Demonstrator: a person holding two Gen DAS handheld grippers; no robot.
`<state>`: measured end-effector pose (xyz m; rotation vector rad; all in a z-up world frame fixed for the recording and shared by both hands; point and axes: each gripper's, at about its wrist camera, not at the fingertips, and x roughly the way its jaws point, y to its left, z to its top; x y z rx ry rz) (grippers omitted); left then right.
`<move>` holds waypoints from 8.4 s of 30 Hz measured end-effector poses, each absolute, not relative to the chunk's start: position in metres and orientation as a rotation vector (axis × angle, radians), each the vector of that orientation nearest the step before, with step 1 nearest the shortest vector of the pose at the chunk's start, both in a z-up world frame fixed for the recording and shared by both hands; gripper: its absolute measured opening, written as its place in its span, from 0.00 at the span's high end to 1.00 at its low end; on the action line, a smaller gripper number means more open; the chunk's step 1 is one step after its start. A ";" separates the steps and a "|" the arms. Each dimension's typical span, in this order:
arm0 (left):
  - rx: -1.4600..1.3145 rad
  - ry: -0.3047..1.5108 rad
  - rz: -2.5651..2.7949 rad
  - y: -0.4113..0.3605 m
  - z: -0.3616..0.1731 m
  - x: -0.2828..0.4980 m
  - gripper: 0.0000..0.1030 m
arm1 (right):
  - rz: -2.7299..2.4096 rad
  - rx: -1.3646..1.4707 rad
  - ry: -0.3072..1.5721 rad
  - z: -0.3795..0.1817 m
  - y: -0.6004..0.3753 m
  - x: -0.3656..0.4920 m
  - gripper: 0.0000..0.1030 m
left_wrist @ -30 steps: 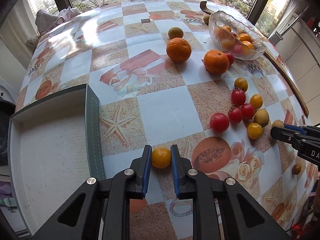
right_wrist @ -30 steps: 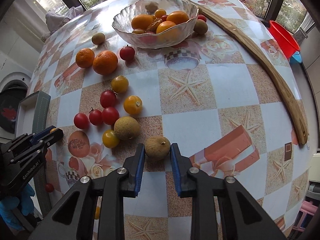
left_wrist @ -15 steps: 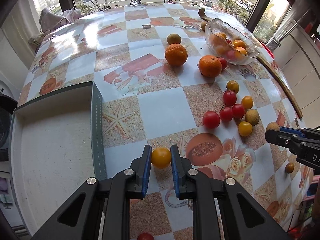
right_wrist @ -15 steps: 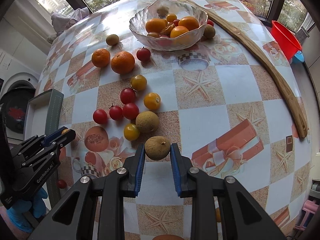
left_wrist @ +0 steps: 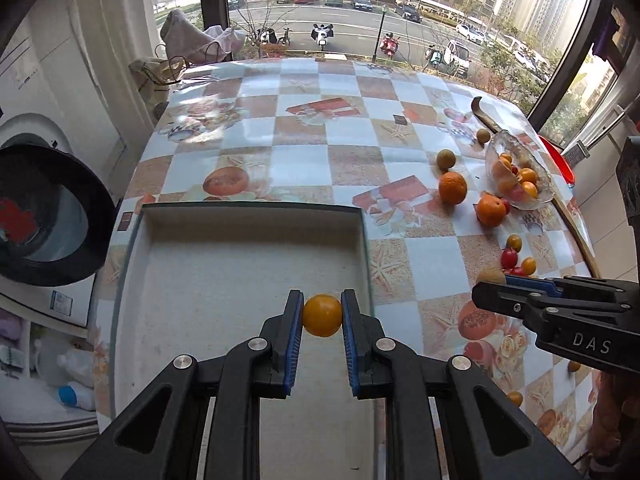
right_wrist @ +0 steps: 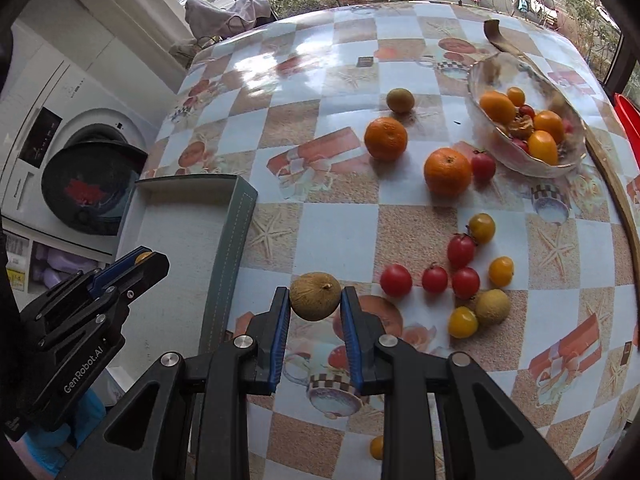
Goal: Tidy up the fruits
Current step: 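Carry both held fruits with both grippers over the white tray, then open both grippers to drop the fruits into the white tray, then move both grippers back toward the cherry tomato cluster, then grasp a red cherry tomato with the left gripper while the right grasps an orange tomato, then carry both held tomatoes with both grippers over the white tray, then open both grippers to release the tomatoes into the tray, then move both grippers back toward the remaining tomatoes on the table, then grasp a yellow-orange tomato with the right gripper while the left grasps a red tomato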
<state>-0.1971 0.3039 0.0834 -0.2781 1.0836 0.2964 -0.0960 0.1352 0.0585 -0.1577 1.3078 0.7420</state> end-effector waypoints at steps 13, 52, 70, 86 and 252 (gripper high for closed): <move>-0.274 1.182 0.457 0.384 0.023 -0.227 0.80 | 0.864 -0.324 1.320 0.023 0.276 -0.117 0.73; -0.036 1.124 0.196 0.254 0.075 -0.174 0.20 | 0.523 -0.160 1.280 0.055 0.106 -0.097 0.19; 0.004 1.176 0.042 0.148 0.027 -0.100 0.20 | 0.180 -0.065 1.388 0.016 -0.078 -0.119 0.19; -0.009 1.200 -0.002 0.128 0.015 -0.085 0.34 | 0.174 -0.123 1.364 0.004 -0.088 -0.119 0.56; 0.009 1.257 0.082 0.159 0.016 -0.243 0.33 | 0.626 -0.286 1.385 0.005 0.041 -0.160 0.59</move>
